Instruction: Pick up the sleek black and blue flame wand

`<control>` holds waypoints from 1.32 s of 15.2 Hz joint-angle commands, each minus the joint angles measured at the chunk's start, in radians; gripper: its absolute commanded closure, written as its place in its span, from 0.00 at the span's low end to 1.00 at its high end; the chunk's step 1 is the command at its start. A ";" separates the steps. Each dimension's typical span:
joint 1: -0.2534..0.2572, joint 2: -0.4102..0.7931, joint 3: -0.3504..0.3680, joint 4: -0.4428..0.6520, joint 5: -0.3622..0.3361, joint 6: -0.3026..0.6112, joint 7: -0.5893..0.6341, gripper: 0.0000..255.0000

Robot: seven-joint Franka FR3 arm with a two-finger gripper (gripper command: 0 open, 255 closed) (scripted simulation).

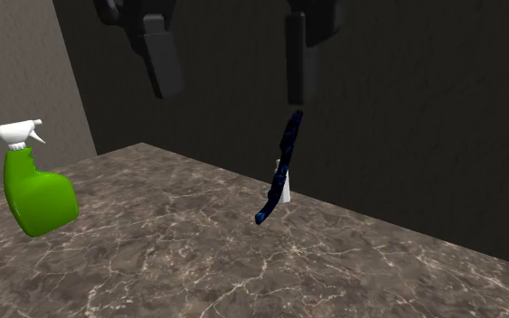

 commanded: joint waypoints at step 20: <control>-0.037 0.456 0.266 -0.050 -0.063 0.661 0.420 0.00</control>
